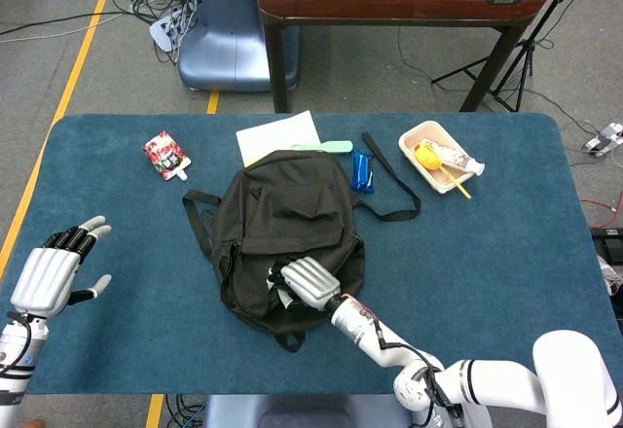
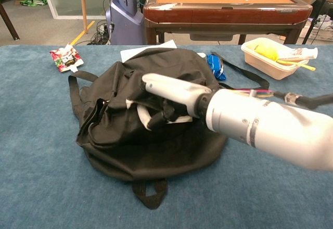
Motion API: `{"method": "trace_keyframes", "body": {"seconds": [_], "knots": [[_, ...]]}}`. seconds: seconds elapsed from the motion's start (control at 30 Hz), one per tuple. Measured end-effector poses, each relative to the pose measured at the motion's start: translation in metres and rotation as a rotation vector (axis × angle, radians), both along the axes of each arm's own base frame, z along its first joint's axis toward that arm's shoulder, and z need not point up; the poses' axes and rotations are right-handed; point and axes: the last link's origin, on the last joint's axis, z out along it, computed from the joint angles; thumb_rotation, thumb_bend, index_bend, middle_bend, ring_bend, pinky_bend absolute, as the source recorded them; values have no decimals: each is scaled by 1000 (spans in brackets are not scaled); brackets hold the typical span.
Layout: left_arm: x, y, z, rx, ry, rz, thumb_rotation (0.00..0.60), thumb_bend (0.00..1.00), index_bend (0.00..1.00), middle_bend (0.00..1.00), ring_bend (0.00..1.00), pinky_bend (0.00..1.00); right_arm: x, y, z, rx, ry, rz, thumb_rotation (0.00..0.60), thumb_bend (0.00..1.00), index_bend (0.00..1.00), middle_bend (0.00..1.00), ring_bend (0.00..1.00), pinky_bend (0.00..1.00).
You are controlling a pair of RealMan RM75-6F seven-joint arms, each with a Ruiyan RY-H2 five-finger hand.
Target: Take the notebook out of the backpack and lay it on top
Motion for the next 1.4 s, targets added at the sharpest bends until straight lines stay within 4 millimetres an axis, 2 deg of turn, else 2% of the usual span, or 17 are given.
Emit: {"method": "trace_keyframes", "body": {"seconds": [0.27, 0.47, 0.57, 0.63, 0.77, 0.97, 1.23, 1.4], "knots": [[-2, 3, 3, 4, 3, 4, 600, 205, 215, 173, 219, 271, 30, -14, 15, 50, -247, -115, 600, 835, 639, 443, 268, 302], [-3, 3, 4, 9, 6, 8, 600, 205, 215, 173, 219, 271, 58, -21, 28, 91, -406, -151, 600, 835, 639, 443, 277, 317], [-3, 3, 5, 10, 5, 8, 600, 205, 215, 173, 219, 271, 66, -24, 33, 94, -452, -159, 600, 835, 639, 443, 276, 317], [-3, 2, 5, 12, 2, 7, 600, 206, 217, 174, 219, 271, 63, -25, 32, 80, -440, -160, 600, 835, 639, 443, 276, 317], [-3, 1, 4, 13, -16, -1, 600, 205, 254, 199, 224, 271, 43, -30, 22, 60, -382, -204, 600, 839, 639, 443, 277, 317], [3, 1, 1, 12, -35, -72, 600, 205, 336, 306, 305, 286, 22, -47, 15, -11, -372, -284, 600, 861, 639, 436, 276, 317], [15, 5, -4, -31, -76, -204, 600, 205, 391, 373, 366, 330, 14, -70, 16, -109, -455, -408, 600, 878, 639, 413, 277, 317], [29, 9, -10, -71, -109, -302, 600, 205, 420, 416, 407, 375, 18, -84, 17, -136, -525, -505, 600, 882, 639, 396, 282, 317]]}}
